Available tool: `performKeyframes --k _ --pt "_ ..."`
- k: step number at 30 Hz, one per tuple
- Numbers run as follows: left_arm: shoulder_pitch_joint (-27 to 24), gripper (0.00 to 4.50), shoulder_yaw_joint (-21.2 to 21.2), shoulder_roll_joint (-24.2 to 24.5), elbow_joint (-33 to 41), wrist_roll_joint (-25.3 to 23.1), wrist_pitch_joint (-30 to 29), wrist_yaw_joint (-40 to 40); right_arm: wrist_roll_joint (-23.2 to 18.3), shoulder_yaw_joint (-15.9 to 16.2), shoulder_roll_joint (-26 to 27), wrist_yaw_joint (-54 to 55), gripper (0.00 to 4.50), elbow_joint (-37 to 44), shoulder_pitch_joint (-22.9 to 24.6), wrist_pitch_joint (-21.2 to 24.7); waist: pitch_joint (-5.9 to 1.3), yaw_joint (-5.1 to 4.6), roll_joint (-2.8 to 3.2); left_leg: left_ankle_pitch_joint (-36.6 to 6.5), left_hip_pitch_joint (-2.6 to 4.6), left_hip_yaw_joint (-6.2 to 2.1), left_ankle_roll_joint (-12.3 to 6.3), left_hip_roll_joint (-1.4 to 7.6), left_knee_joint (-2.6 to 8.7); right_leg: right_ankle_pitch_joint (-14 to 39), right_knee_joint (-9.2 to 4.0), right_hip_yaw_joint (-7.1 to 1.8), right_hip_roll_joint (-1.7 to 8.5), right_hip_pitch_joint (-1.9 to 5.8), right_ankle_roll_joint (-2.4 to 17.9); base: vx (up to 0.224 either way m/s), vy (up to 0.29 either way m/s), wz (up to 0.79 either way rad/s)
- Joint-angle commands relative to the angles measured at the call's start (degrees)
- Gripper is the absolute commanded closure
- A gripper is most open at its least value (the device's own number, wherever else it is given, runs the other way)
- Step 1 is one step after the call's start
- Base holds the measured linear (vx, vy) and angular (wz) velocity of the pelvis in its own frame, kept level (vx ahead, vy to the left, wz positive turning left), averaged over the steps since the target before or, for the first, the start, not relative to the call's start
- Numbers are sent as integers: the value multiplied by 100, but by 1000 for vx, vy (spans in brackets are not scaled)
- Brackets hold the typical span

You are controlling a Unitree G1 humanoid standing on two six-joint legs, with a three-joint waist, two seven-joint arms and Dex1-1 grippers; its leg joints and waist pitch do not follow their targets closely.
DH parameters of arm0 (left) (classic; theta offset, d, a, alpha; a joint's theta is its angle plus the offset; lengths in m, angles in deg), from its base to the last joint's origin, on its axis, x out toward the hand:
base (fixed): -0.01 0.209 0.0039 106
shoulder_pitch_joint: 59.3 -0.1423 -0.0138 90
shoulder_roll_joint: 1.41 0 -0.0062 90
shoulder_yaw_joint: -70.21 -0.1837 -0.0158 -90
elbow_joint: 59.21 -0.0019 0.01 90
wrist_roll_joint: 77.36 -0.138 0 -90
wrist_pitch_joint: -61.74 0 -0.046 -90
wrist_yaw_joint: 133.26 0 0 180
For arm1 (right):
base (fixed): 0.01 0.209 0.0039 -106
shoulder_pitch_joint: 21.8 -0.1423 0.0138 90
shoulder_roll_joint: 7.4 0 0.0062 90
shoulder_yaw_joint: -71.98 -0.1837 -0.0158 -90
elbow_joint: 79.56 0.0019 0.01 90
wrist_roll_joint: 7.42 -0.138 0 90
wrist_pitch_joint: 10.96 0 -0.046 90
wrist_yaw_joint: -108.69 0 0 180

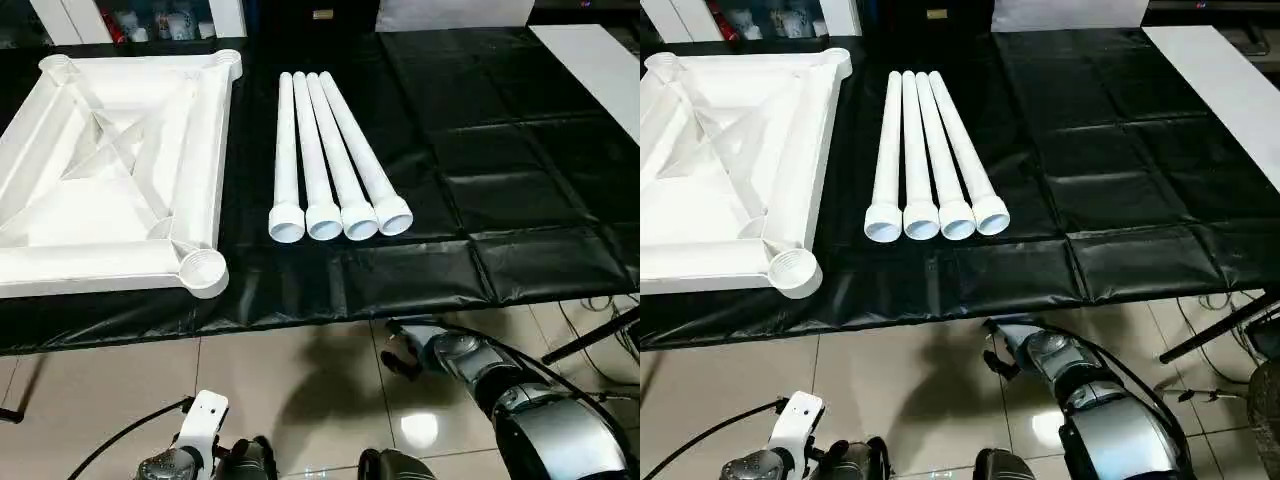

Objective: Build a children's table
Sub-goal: Move to table

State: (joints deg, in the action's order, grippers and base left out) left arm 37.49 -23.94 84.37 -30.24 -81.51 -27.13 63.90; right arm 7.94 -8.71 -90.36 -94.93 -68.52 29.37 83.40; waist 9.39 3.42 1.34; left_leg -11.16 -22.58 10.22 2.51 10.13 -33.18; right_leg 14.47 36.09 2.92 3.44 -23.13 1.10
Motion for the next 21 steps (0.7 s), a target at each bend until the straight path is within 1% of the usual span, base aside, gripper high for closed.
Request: performKeyframes --k 1,2,3,4,5,6,7,8,9,10,11,12,13,14,15,16,17,18,19,20,21 --pt "-169 6 -48 -14 -84 -57 -111 26 -164 -167 18 120 0 -3 66 123 -271 19 13 -82 100 -144 -950 460 344 -1702 -288 -344 626 263 1978 0 0 0" --pt "-169 6 -48 -14 -84 -57 -111 26 -164 -167 18 120 0 -3 66 123 -294 9 -3 731 59 -139 -1230 434 245 -2667 -190 -317 588 223 2061 0 0 0" --pt "-178 6 -57 -17 -69 -72 -123 27 -177 -215 23 144 0 -2 71 136 -314 6 -6 1112 36 -127 -1405 406 183 -3175 -142 -295 566 198 2111 0 0 0" --pt "-192 6 -58 -23 -45 -79 -137 21 -187 -267 27 182 0 -1 78 145 -385 -14 -31 2012 -39 -130 -1797 344 36 -4405 -16 -237 510 145 2180 0 0 0" --pt "-189 6 -41 -34 -41 -68 -156 -16 -201 -316 32 213 0 1 85 158 -489 2 -32 2928 -124 -140 -2102 261 -162 -5654 125 -162 413 40 2192 -57 -3 2" --pt "-186 6 -25 -40 -42 -57 -159 -43 -199 -335 33 227 0 3 86 165 -514 -9 -42 3272 -205 -153 -2195 195 -230 -6182 178 -117 359 -8 2146 -57 -3 2" --pt "-179 6 -6 -48 -48 -43 -158 -76 -197 -353 35 241 0 5 88 174 -576 6 -3 3582 -314 -181 -2207 102 -347 -6699 221 -31 296 -112 2006 -105 -2 5" --pt "-174 6 0 -51 -53 -39 -156 -84 -192 -356 35 244 0 6 87 179 -571 -11 36 3037 -362 -191 -2125 125 -316 -6011 129 38 345 -199 1976 -140 -1 4" --pt "-169 6 2 -52 -57 -38 -155 -82 -192 -350 35 246 0 7 85 183 -529 -14 59 2435 -381 -178 -2083 163 -238 -5212 28 70 395 -230 1995 -140 -1 4" --pt "-166 6 0 -52 -59 -38 -152 -73 -195 -349 36 248 0 8 84 187 -443 -20 84 633 -382 -167 -1956 287 -4 -2863 -183 103 456 -209 2018 -167 5 -4" --pt "-164 6 -1 -52 -54 -37 -153 -66 -197 -346 37 249 0 9 82 190 -307 -13 114 -1625 -226 -136 -1375 385 237 231 -409 108 485 -171 1789 -171 21 -3" --pt "-160 6 -4 -49 -49 -43 -154 -62 -185 -336 37 245 0 8 76 186 -200 -1 132 -2747 -70 -125 -821 419 316 1746 -533 90 497 -243 1472 -171 21 -3" --pt "-162 6 -2 -46 -40 -44 -156 -60 -176 -334 38 247 0 8 73 181 68 -58 114 -4500 253 -222 136 400 386 4128 -878 313 476 -428 455 -176 25 -9" --pt "-165 6 1 -43 -31 -43 -158 -58 -170 -338 40 249 0 8 72 178 173 -27 277 -5365 -190 -165 432 537 1050 3834 -343 791 126 123 87 -232 31 -15" --pt "-170 6 4 -40 -15 -40 -161 -56 -169 -344 42 250 0 8 71 173 39 335 266 -5365 -808 -77 539 563 1242 2377 974 424 118 809 253 -232 31 -15" --pt "-178 6 7 -38 7 -38 -168 -55 -165 -355 44 253 0 9 70 170 31 743 349 -5002 -732 590 702 316 1442 2111 896 353 -75 646 327 -173 5 14" --pt "-186 6 20 -36 33 -26 -159 -59 -164 -367 47 264 0 10 71 154 -182 392 -201 -2414 302 226 597 288 410 4576 -159 -352 723 45 -44 -50 -153 39" --pt "-191 6 36 -36 53 -12 -145 -64 -166 -379 51 276 0 12 72 140 -81 441 -316 -862 721 -96 327 26 -64 5127 -981 -523 849 -379 -20 -50 -153 39" --pt "-190 6 74 -34 73 17 -98 -75 -188 -409 58 293 0 16 76 121 27 586 -65 499 33 -463 -250 -71 -304 4738 -1055 -831 1112 165 271 -61 -164 16" --pt "-185 6 119 -33 116 56 -65 -89 -208 -429 64 278 0 20 81 89 157 538 -55 439 -182 -594 -150 92 -187 4376 -887 -590 1179 393 479 10 21 -22" --pt "-184 6 129 -33 125 64 -58 -91 -211 -432 65 275 0 21 82 82 56 597 73 313 -150 -635 80 265 119 3453 -718 -420 1019 519 653 10 21 -22"
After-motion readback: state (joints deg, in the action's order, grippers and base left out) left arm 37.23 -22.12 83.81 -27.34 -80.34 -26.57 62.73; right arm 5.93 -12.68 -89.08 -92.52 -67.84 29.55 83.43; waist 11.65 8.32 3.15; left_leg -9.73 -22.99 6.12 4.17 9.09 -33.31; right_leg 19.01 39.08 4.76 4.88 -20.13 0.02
